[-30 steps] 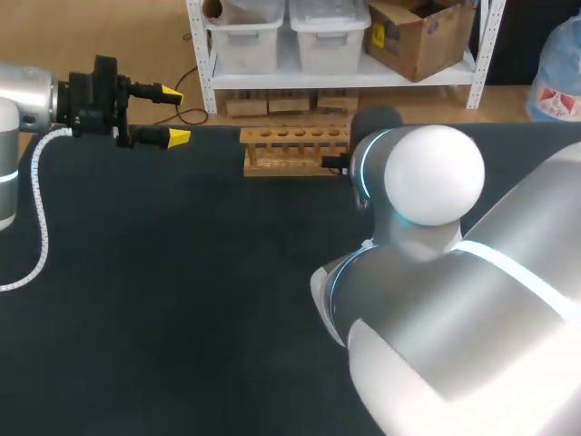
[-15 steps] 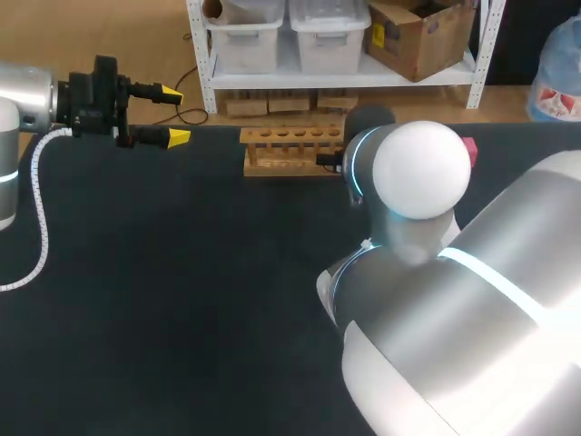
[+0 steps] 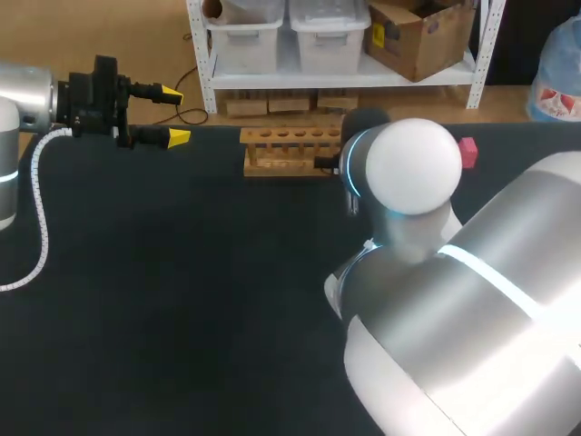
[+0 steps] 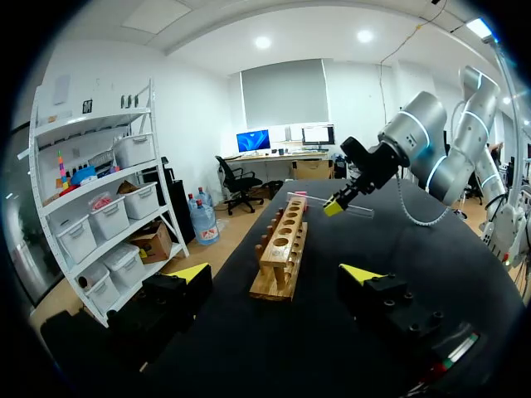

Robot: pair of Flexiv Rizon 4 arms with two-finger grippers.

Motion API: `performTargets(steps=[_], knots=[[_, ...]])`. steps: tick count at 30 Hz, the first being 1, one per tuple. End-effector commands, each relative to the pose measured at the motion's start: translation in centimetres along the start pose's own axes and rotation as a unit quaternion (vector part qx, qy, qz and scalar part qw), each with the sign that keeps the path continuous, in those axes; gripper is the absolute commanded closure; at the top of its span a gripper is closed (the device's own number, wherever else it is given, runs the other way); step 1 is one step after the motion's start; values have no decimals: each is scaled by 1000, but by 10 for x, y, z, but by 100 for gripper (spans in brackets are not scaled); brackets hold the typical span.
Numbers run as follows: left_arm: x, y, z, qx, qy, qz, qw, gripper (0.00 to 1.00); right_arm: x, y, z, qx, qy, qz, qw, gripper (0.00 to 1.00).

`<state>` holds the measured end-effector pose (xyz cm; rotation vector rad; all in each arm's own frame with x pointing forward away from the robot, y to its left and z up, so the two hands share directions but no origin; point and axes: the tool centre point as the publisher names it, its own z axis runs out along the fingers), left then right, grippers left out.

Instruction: Grasp the test tube, adjust it, and insert it.

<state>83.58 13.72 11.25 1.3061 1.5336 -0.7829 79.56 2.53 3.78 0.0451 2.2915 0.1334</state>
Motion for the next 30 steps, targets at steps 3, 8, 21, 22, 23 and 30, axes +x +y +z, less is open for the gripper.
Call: performTargets(steps=[3,8,21,22,23,30], knots=[[1,-1,0,-1,-1,1,1000,0,0,-1,4,-8,24,-5,1000,100],[1,-1,0,-1,-1,1,1000,0,4,-1,7,-8,48,-9,999,100],[1,-1,0,-1,-1,1,1000,0,3,-3,3,-4,49,-6,999,100],[1,-1,0,-1,-1,1,1000,0,1,-3,0,-3,46,-7,999,100],[1,-1,0,-1,-1,1,1000,0,-1,-3,-1,-2,41,-9,999,100],[1,-1,0,-1,-1,1,1000,0,-13,-1,2,-5,29,-11,1000,100]])
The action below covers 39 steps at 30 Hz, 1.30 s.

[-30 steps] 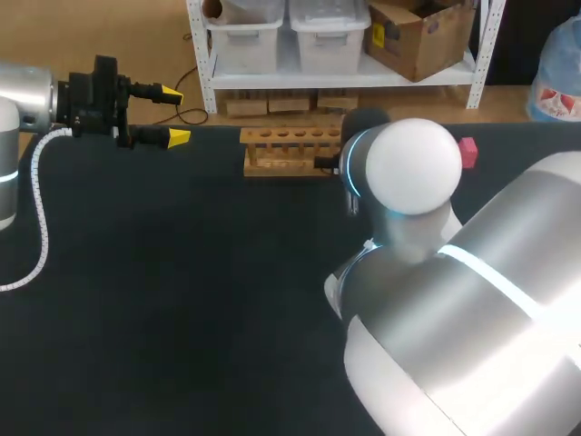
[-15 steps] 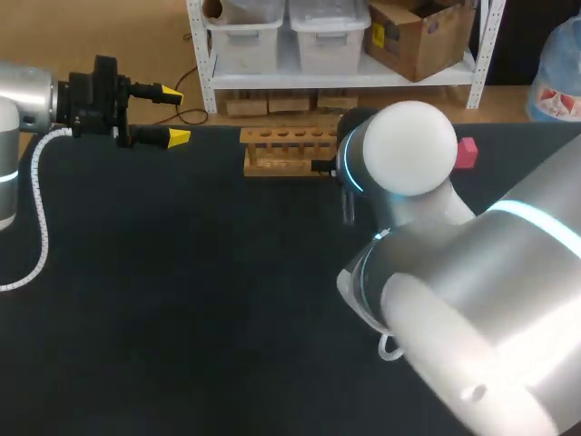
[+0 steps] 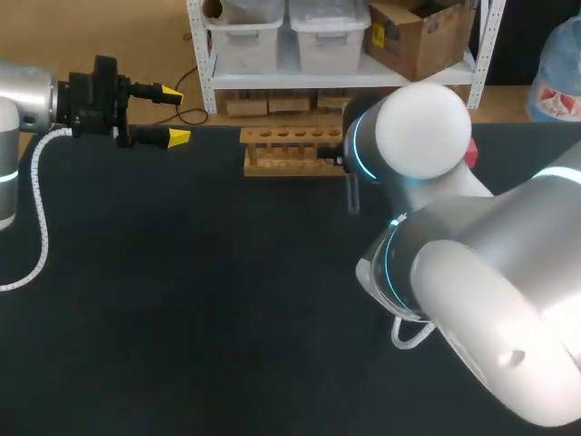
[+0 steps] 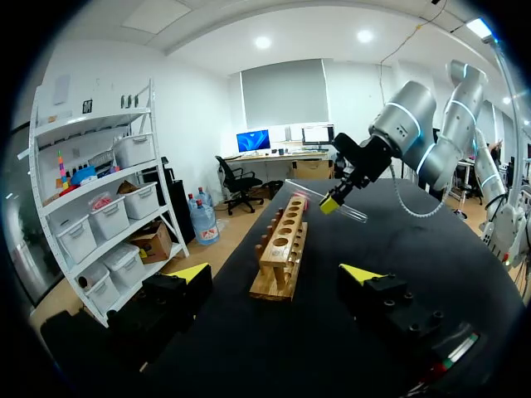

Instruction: Grasp the test tube, adjust it, and insert it.

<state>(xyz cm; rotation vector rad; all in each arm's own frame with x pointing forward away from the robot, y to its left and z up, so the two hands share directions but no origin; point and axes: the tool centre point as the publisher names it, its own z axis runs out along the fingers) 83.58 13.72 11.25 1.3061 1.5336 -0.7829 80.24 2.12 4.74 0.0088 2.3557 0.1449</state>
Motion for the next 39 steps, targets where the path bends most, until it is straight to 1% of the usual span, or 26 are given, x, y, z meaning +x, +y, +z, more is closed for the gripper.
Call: performTargets(steps=[1,8,13,28,39], knots=[[1,-1,0,-1,-1,1,1000,0,-2,3,6,3,-4,-1,1000,100],[1,-1,0,-1,-1,1,1000,0,-8,6,17,-2,2,1,1000,100],[1,-1,0,-1,-1,1,1000,0,-10,6,20,-1,3,2,1000,100],[1,-1,0,-1,-1,1,1000,0,-5,4,28,1,28,3,1000,100],[1,-1,0,-1,-1,1,1000,0,-4,2,26,2,32,0,999,100]])
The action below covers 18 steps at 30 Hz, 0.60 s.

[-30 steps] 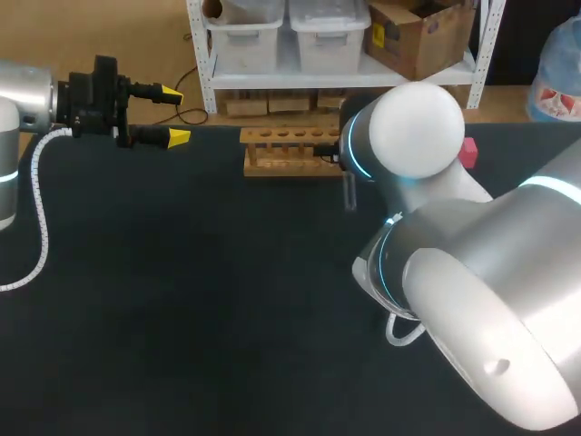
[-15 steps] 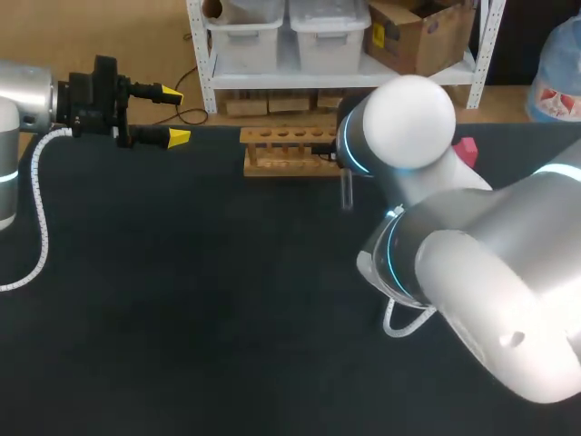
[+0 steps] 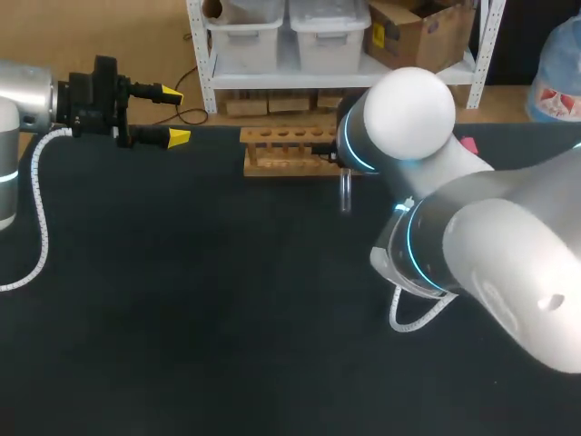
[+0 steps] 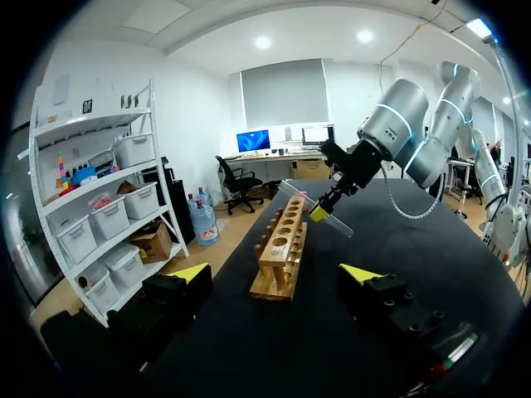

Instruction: Grasp the test tube, adjust it, and insert it.

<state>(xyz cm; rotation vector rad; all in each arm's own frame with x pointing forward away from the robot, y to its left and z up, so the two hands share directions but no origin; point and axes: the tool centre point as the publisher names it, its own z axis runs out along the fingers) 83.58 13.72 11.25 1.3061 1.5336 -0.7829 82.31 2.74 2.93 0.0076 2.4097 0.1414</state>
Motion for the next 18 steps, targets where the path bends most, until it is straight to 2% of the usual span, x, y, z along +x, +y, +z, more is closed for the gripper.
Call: performTargets(steps=[1,11,18], knots=[[1,-1,0,-1,-1,1,1000,0,-3,-2,-3,-1,4,1,1000,100],[1,-1,0,-1,-1,1,1000,0,-9,-7,-36,-11,-28,18,999,100],[1,-1,0,-1,-1,1,1000,0,-31,-10,-69,-44,-111,25,993,100]])
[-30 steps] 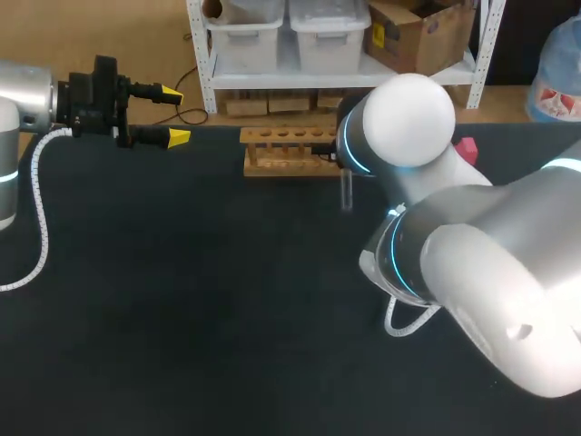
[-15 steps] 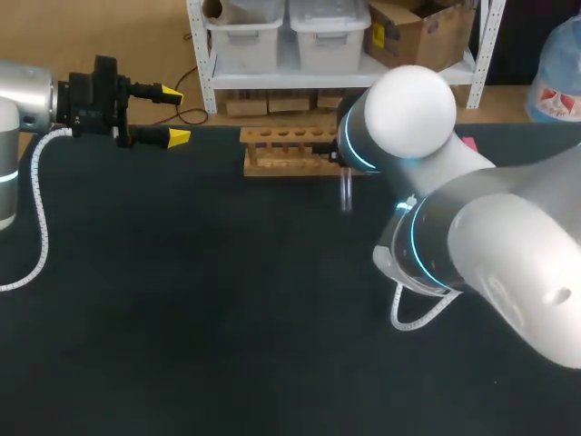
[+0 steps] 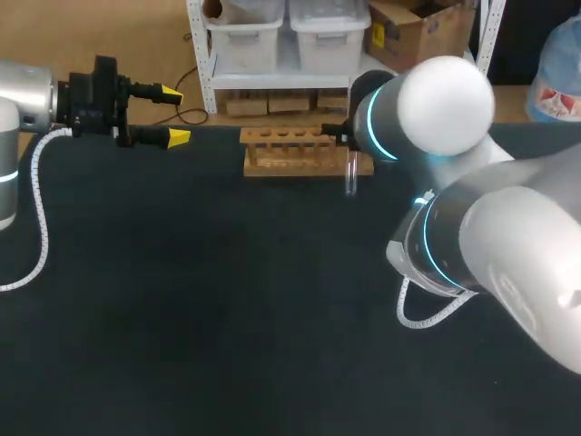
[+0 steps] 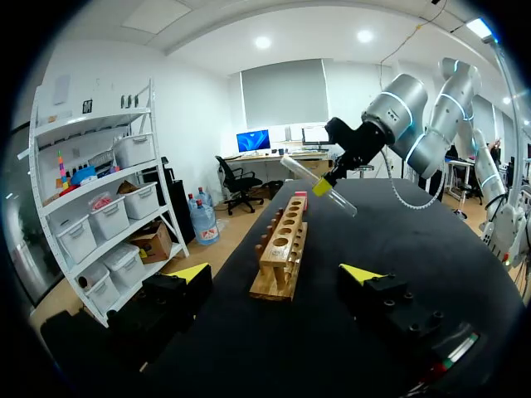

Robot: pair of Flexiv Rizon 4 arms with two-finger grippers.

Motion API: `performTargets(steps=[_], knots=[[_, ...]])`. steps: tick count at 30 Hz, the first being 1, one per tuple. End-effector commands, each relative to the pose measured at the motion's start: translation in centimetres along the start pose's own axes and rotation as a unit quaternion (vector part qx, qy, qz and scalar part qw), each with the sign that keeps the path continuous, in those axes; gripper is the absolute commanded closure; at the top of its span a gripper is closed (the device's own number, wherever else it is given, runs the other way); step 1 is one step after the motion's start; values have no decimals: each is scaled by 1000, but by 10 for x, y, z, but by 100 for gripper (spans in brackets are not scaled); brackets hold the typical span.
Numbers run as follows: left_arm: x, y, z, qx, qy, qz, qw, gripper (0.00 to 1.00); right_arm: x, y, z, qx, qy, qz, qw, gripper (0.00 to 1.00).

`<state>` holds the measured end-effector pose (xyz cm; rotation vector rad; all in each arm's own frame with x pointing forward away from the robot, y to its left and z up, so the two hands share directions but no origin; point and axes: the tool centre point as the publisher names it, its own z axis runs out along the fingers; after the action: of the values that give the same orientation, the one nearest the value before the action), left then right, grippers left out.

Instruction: Grasp the test tube, adjust it, and insert it.

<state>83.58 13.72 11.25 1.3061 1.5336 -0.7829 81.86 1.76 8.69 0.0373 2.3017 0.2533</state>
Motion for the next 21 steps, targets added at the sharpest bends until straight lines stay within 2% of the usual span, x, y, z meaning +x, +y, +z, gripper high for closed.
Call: performTargets(steps=[1,4,11,21], knots=[[1,-1,0,-1,-1,1,1000,0,-2,-5,-26,-11,-68,-3,998,100],[1,-1,0,-1,-1,1,1000,0,-15,-3,-35,-27,-105,-10,994,100],[1,-1,0,-1,-1,1,1000,0,-33,6,-38,-53,-156,-30,986,100],[1,-1,0,-1,-1,1,1000,0,-53,16,-32,-74,-203,-38,976,100]])
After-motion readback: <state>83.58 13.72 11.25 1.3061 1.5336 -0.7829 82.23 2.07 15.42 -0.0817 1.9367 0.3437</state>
